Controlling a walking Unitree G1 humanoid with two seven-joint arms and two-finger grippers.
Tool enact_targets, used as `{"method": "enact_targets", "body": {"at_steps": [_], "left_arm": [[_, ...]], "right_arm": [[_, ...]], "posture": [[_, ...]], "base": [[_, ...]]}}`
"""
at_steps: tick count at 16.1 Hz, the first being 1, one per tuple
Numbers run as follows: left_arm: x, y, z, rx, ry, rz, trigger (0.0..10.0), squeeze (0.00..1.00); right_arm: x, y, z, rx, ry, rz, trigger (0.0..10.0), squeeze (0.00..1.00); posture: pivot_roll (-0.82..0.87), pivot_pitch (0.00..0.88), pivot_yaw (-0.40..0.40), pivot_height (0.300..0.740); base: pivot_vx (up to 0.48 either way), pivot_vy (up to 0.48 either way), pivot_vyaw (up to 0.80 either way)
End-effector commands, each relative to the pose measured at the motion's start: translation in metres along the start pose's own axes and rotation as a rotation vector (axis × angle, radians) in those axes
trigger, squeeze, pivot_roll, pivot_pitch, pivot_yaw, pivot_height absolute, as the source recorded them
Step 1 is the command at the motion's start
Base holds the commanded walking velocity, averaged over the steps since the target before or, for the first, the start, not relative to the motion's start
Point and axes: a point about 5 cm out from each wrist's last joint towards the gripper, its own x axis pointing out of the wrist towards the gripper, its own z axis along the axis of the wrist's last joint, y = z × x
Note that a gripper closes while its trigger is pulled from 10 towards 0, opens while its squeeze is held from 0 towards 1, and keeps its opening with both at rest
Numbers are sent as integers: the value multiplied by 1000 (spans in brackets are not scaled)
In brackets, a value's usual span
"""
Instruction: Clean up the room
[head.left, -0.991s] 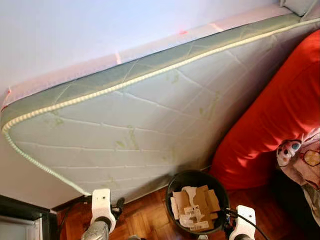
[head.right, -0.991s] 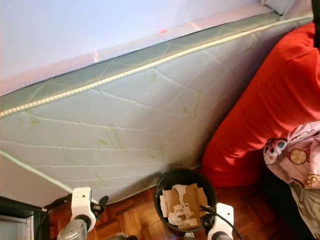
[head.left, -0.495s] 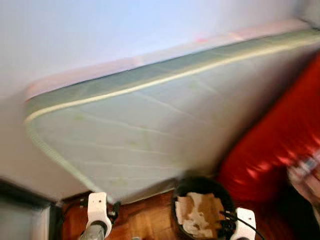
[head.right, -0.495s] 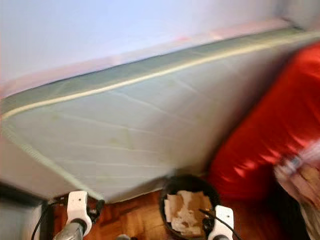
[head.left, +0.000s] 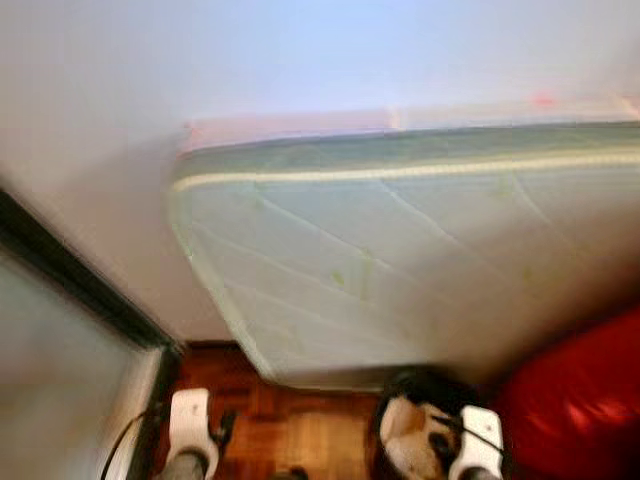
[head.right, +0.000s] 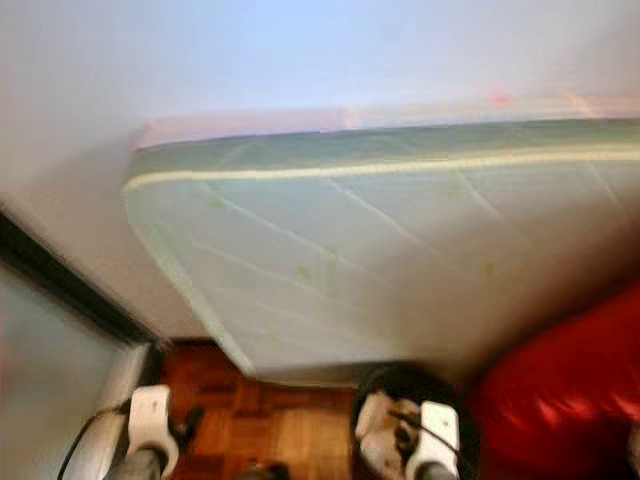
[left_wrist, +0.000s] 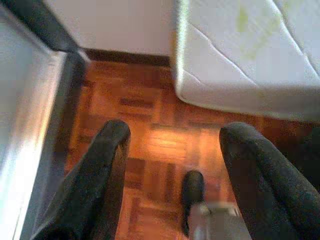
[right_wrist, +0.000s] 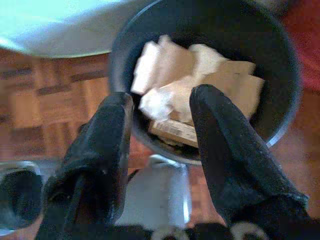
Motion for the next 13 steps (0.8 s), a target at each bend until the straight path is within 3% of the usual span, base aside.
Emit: {"method": "enact_targets", "body": {"at_steps": [1,4,13], "left_arm": [[-7,4,-15,-12,46,16,10000,0],[-8,5,-18,-9,59,17,10000,0],[-9,5,-22,-14,85,14,10000,0]], "right_arm": [[-4,-7,-10,-3,29,-18,10000,0],[-2,-4,-7,-7,21,-8,10000,0],[-3,-5,-10,13,34,-12,10000,0]], "posture": [[-83,190,58,732],[-82,198,61,732],[-86,204,54,732]], "base": [[0,0,800],[0,0,800],[0,0,0]]}}
